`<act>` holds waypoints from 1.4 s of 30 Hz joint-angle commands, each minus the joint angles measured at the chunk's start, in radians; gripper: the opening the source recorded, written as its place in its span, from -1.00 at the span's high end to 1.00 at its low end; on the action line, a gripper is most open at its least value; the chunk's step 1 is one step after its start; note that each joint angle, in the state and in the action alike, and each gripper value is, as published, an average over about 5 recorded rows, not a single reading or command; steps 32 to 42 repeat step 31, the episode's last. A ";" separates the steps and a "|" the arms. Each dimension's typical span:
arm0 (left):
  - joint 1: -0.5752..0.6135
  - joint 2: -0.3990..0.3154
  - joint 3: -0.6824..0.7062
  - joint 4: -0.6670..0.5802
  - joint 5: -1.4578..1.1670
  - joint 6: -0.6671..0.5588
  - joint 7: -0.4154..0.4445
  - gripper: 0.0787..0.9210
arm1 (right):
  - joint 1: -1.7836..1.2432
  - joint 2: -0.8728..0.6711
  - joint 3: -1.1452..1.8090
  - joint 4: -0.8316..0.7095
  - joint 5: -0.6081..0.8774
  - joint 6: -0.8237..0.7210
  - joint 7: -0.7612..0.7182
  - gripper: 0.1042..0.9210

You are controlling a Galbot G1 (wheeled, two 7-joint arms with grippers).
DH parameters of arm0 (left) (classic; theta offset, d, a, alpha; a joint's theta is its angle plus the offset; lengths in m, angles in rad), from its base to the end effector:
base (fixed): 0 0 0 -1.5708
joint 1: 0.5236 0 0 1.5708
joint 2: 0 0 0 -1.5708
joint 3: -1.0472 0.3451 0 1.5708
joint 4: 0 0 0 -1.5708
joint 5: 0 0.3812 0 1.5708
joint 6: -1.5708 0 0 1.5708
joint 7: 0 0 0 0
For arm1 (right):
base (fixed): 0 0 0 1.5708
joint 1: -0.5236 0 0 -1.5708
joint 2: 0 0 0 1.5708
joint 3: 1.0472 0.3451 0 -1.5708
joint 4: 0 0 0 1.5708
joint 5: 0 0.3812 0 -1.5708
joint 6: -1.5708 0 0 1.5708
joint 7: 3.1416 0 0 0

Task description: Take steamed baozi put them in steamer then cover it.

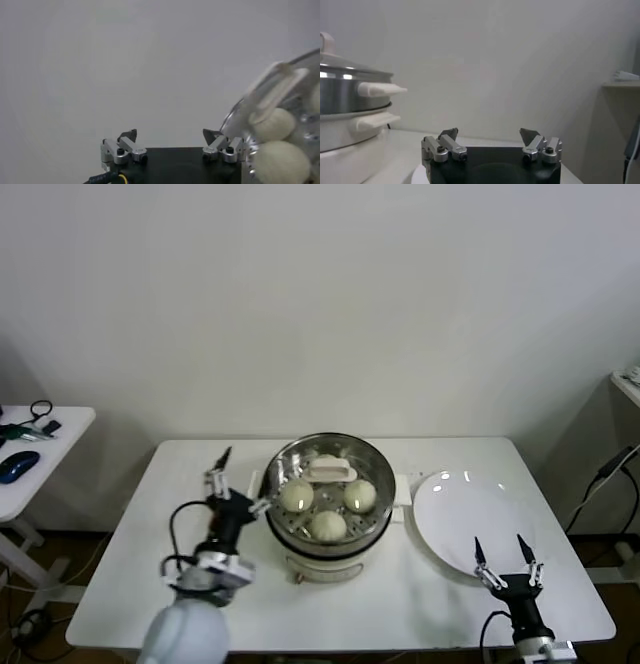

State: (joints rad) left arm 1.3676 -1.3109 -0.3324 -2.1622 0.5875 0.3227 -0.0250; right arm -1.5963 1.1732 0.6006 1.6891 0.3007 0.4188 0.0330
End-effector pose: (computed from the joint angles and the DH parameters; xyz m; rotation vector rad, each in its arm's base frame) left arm 0.2497 -0.0241 -0.2341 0.0958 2.8990 1.1411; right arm 0.1834 -0.1430 -0.4234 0.0220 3.1283 -0.1632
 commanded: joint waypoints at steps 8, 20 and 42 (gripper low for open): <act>0.262 0.055 -0.491 0.090 -0.903 -0.390 -0.018 -0.77 | 0.006 0.008 -0.018 -0.017 0.084 0.036 0.000 -0.76; 0.324 0.007 -0.387 0.249 -0.932 -0.570 -0.007 -0.77 | 0.002 0.007 -0.033 -0.015 0.086 0.034 0.001 -0.76; 0.340 -0.003 -0.354 0.253 -0.908 -0.588 0.000 -0.77 | 0.000 0.005 -0.034 -0.016 0.090 0.035 0.001 -0.76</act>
